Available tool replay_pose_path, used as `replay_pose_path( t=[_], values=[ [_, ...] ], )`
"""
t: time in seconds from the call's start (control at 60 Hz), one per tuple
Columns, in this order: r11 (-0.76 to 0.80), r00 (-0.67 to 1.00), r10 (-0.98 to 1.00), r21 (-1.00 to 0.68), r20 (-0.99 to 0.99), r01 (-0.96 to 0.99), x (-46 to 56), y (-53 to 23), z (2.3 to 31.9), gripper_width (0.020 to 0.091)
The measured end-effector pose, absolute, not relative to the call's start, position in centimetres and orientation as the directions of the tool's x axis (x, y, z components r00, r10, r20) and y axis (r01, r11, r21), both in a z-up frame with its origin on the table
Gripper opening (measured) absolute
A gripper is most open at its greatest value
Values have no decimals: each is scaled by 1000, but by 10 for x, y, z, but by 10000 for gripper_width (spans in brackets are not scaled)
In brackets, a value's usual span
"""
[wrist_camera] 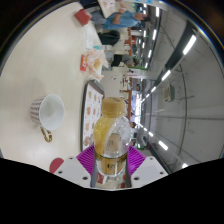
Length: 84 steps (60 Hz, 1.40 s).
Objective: Pour water
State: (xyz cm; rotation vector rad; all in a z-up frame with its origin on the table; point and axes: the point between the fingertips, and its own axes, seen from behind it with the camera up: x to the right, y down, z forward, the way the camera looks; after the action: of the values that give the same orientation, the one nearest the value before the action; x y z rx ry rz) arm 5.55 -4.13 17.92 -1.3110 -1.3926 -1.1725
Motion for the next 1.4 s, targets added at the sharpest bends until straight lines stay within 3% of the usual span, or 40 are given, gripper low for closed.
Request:
replay_pose_path(
  t=[0.217, 0.4, 0.6, 0.933, 1.1, 1.233, 1.333, 1.4],
  values=[
    [-90, 525, 260, -521, 811, 849, 79, -53, 209, 392],
    [-237, 851, 264, -825, 453, 513, 120, -43, 174, 395],
    [-361, 961, 203, -898, 188, 252, 150, -32, 112, 394],
    [-461, 989, 140, -881, 50, 110, 175, -31, 40, 404],
    [-430, 992, 118, -899, 36, 84, 176, -31, 42, 401],
    [-457, 992, 121, -885, 39, 91, 176, -34, 41, 531],
    [-479, 993, 113, -873, 37, 87, 176, -43, 51, 866],
    [-495, 995, 79, -864, 56, 88, 182, -54, 62, 843]
  ],
)
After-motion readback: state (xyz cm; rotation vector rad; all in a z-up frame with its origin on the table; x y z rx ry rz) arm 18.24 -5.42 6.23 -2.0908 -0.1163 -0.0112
